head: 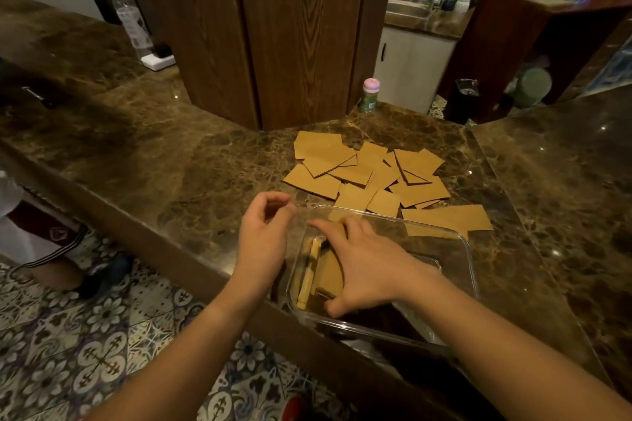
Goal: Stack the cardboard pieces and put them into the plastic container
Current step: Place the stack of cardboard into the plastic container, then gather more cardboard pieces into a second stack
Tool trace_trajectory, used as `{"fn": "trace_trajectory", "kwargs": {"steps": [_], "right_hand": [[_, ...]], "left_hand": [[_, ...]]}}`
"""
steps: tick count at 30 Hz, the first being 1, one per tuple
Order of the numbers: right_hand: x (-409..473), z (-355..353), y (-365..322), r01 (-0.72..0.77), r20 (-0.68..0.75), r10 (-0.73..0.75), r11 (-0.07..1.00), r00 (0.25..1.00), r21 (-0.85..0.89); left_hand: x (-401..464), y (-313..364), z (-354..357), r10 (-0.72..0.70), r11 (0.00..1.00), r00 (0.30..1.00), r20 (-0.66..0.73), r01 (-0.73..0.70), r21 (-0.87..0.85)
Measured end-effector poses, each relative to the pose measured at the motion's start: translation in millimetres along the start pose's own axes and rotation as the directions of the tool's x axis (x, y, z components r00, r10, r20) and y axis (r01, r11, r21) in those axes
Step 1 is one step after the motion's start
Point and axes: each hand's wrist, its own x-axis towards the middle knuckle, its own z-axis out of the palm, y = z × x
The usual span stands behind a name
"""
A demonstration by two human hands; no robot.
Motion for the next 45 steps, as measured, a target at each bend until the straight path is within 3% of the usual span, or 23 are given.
{"fn": "trace_trajectory", "kwargs": {"steps": [4,14,18,23,26,29,31,33,37,39,42,45], "right_hand": [[16,11,-7,-0.022,0.012,0.023,0.996,1.000,-0.084],[22,32,-9,0.026,-0.021,-0.028,0.997,0.999,-0.068],[18,28,-7,0.027,0.010,-0.029,0.996,1.000,0.089],[4,8,-4,-0.014,0.111,-0.014,0.968,0.994,0.250],[-8,-19,7,0.016,0.019,-0.021,0.966,1.000,0.259],[-15,-63,44,0.043,-0.197,0.076,0.840,0.978,0.540],[-14,-83,83,0.056,-0.362,0.232,0.771,0.903,0.634],[-12,-92,124,-0.053,-0.419,0.381,0.788,0.824,0.613],[-1,-74,184,-0.417,-0.086,0.454,0.867,0.887,0.272],[3,-60,193,-0.464,0.017,0.465,0.876,0.885,0.132],[8,-40,202,-0.468,0.063,0.469,0.883,0.881,-0.031],[7,-36,211,-0.454,0.099,0.450,0.891,0.888,0.021]], "left_hand": [[0,-11,12,-0.197,0.977,0.969,0.152,0.206,-0.049],[1,-25,27,-0.272,0.945,0.932,0.240,0.305,-0.115],[6,-30,25,-0.289,0.943,0.921,0.259,0.321,-0.090],[29,-24,24,-0.279,0.957,0.946,0.166,0.288,-0.027],[53,-12,28,-0.276,0.961,0.951,0.141,0.277,0.010],[75,8,45,-0.238,0.971,0.950,0.203,0.237,0.033],[90,17,63,-0.243,0.969,0.939,0.245,0.247,0.013],[106,26,88,-0.299,0.940,0.901,0.313,0.335,-0.066],[126,37,137,-0.464,0.758,0.769,0.440,0.602,-0.252],[129,36,155,-0.511,0.684,0.719,0.471,0.672,-0.283],[133,33,175,-0.540,0.639,0.673,0.506,0.719,-0.274],[136,29,185,-0.553,0.643,0.656,0.513,0.728,-0.239]]}}
